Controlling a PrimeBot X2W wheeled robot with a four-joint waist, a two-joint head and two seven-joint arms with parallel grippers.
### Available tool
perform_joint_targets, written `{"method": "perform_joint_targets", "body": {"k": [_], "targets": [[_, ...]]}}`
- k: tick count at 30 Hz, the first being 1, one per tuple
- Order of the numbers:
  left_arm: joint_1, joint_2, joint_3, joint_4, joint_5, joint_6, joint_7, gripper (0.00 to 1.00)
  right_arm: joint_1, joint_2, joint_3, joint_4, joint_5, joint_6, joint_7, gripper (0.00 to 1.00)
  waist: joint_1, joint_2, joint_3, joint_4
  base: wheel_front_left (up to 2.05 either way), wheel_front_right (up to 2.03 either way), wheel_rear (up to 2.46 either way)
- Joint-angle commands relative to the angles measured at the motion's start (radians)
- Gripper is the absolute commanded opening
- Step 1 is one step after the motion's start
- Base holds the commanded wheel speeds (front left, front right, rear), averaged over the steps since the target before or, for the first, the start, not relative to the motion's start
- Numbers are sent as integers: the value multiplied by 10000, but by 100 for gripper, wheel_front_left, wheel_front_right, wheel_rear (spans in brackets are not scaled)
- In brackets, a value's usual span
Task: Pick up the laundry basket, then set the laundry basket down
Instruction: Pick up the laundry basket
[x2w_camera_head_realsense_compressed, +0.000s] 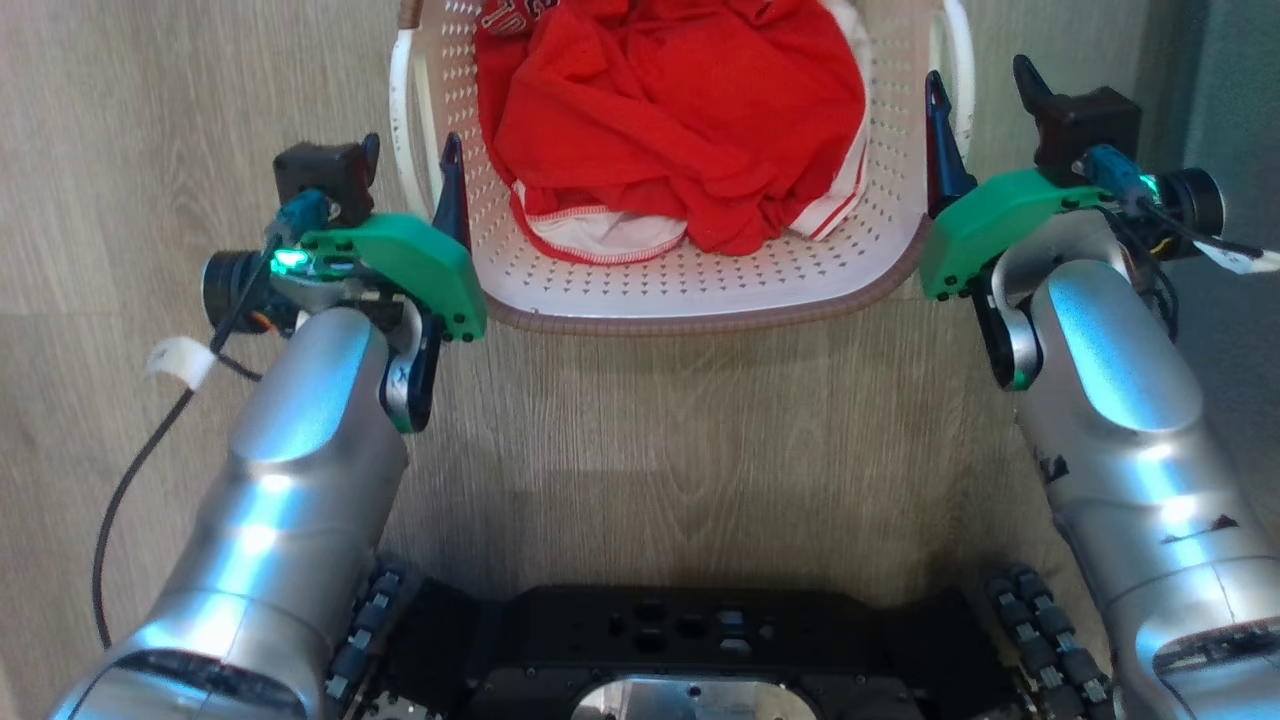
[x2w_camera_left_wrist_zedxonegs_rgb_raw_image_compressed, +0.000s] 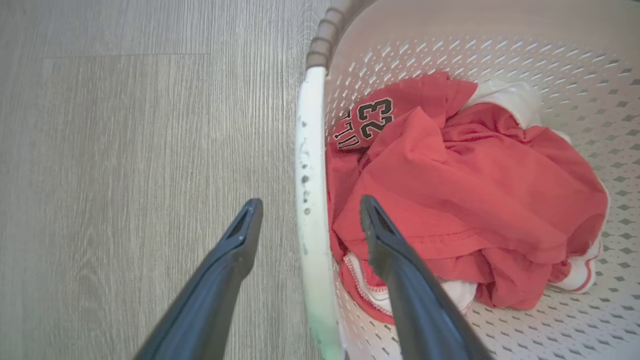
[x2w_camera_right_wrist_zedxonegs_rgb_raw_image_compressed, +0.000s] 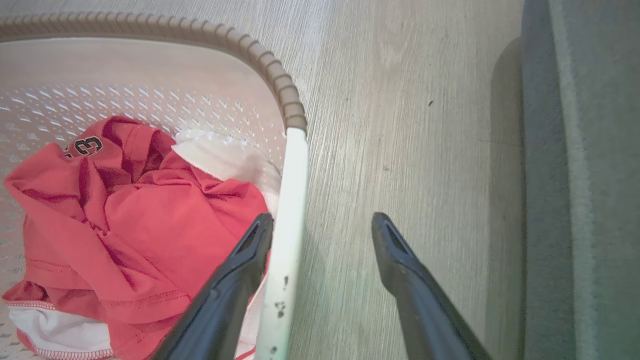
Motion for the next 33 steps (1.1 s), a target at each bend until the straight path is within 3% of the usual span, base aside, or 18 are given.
{"method": "perform_joint_targets", "body": {"k": [1, 20, 24, 27, 28, 29, 30, 31, 32, 33], "targets": [[122, 237, 61, 4, -84, 77, -93, 100, 239, 164, 278, -21, 77, 62, -122, 100, -1, 1, 132, 66, 0, 0, 0], [-884, 237, -1526, 707, -1181, 253, -93, 100, -597, 164, 846, 1263, 542, 62, -122, 100, -1, 1, 762, 302, 0, 0, 0], [-1003, 237, -1701, 654, -1332, 329, -93, 97, -669, 164, 882, 1262, 545, 62, -122, 76, -1, 1, 845, 311, 0, 0, 0], [-1070, 237, -1769, 623, -1409, 371, -93, 85, -706, 164, 904, 1276, 550, 62, -122, 50, -1, 1, 884, 317, 0, 0, 0], [-1089, 237, -1777, 592, -1434, 391, -93, 72, -717, 164, 909, 1300, 552, 62, -122, 46, -1, 1, 893, 321, 0, 0, 0], [-1100, 237, -1792, 562, -1463, 411, -93, 48, -732, 164, 913, 1334, 549, 62, -122, 43, -1, 1, 899, 325, 0, 0, 0], [-1101, 237, -1813, 538, -1496, 423, -93, 35, -748, 164, 916, 1366, 547, 62, -122, 37, -1, 1, 901, 329, 0, 0, 0], [-1101, 237, -1813, 538, -1496, 423, -93, 35, -748, 164, 916, 1366, 547, 62, -122, 37, -1, 1, 901, 329, 0, 0, 0], [-1093, 237, -1843, 524, -1532, 425, -93, 8, -762, 164, 920, 1394, 549, 62, -122, 29, -1, 1, 900, 332, 0, 0, 0], [-1083, 237, -1881, 520, -1569, 425, -93, 0, -775, 164, 925, 1424, 552, 62, -122, 16, -1, 1, 896, 333, 0, 0, 0]]}}
